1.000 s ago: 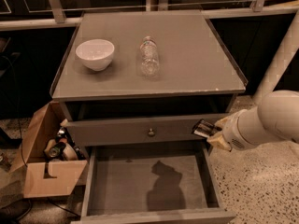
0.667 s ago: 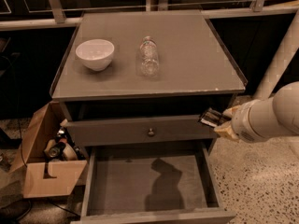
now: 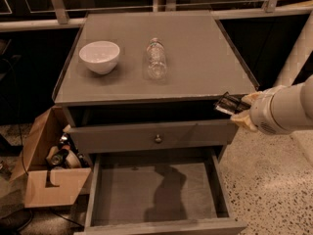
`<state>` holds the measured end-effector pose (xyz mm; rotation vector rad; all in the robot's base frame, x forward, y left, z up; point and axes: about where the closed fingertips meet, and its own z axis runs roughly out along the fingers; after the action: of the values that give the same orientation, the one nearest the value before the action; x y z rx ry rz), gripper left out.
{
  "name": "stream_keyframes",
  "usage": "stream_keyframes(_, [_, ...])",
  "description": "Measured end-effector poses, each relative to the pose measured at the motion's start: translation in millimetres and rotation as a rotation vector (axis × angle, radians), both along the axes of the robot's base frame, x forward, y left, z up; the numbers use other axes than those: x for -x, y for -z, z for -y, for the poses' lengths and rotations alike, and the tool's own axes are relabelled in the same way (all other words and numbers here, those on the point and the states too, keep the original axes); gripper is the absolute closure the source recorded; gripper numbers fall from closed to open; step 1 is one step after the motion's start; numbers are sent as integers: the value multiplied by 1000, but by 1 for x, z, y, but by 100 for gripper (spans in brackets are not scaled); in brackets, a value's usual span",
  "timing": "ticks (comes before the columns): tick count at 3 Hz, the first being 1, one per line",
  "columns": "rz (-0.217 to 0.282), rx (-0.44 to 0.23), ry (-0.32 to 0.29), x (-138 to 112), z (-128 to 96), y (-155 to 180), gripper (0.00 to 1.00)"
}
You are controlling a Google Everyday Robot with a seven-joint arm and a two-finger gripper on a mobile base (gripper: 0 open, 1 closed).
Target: Pick rxbar chocolate from middle drawer and place on counter
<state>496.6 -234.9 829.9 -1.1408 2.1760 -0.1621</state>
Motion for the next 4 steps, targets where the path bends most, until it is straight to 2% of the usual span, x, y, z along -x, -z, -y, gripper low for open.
stream_keyframes(1, [-12, -23, 11, -2, 2, 2, 100])
stream_keyframes(3, [72, 11, 56, -47, 26, -55, 100])
stream_keyframes(4, [85, 12, 55, -50, 26, -62, 100])
